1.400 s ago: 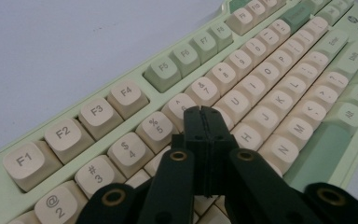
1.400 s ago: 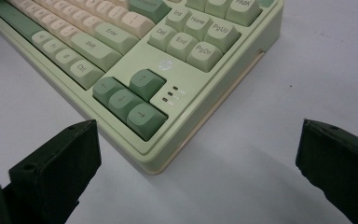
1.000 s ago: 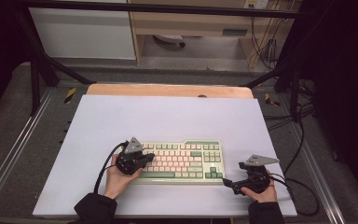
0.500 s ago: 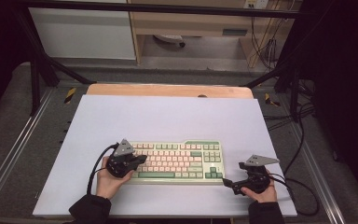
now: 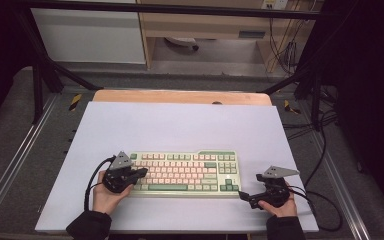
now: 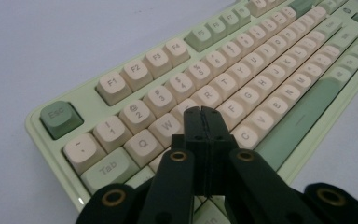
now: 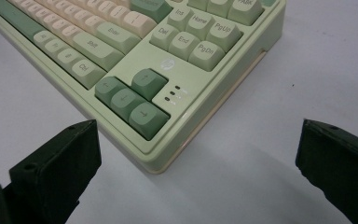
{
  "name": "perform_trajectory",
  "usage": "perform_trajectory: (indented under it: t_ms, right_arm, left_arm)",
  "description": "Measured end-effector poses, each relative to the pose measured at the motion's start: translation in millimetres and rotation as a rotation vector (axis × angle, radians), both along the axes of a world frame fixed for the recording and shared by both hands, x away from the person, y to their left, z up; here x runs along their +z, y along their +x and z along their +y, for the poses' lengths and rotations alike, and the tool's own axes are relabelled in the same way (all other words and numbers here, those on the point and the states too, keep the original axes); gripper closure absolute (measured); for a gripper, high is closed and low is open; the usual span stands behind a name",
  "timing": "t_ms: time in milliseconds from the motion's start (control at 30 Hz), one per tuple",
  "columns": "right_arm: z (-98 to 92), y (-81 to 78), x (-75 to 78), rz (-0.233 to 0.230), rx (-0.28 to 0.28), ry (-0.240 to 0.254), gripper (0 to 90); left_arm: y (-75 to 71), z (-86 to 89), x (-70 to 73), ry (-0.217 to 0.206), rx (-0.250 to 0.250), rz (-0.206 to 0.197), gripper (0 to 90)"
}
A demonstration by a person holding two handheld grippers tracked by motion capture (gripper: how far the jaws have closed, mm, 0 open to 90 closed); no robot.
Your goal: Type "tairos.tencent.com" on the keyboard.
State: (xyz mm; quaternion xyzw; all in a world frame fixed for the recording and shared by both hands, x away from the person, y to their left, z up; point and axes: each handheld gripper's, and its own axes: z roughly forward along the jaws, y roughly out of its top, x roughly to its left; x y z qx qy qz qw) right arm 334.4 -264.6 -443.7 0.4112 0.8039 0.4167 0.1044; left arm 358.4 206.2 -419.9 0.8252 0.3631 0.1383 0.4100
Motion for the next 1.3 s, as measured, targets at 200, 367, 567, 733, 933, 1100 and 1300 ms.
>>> perform_trajectory:
  t_ms: [200,367,567,733,933,1100,1300]
  right_arm:
    - [0.2,0.0,-0.2,0.000,0.000,0.001,0.5]
    - [0.0,0.0,0.0,0.000,0.001,0.000,0.6]
    - [0.0,-0.1,0.1,-0.001,0.002,0.000,0.6]
    - [0.3,-0.2,-0.1,0.000,0.001,0.001,0.7]
    - [0.1,0.0,-0.1,-0.003,0.004,0.000,0.7]
    - [0.1,-0.1,0.2,0.000,0.004,-0.001,0.8]
    - [0.8,-0.5,1.3,-0.001,0.004,0.005,1.1]
  left_arm:
    - [0.5,6.2,-4.5,0.012,0.015,0.010,90.0]
    - [1.6,6.5,-6.9,0.019,0.020,0.013,90.0]
    - [1.9,7.0,-8.0,0.020,0.023,0.014,90.0]
    - [1.9,7.2,-8.8,0.018,0.021,0.011,90.0]
    - [2.2,6.8,-11.6,0.030,0.023,0.010,90.0]
    - [0.9,7.6,-10.3,0.027,0.022,0.004,90.0]
    - [-1.0,8.5,-8.7,0.017,0.017,0.003,90.0]
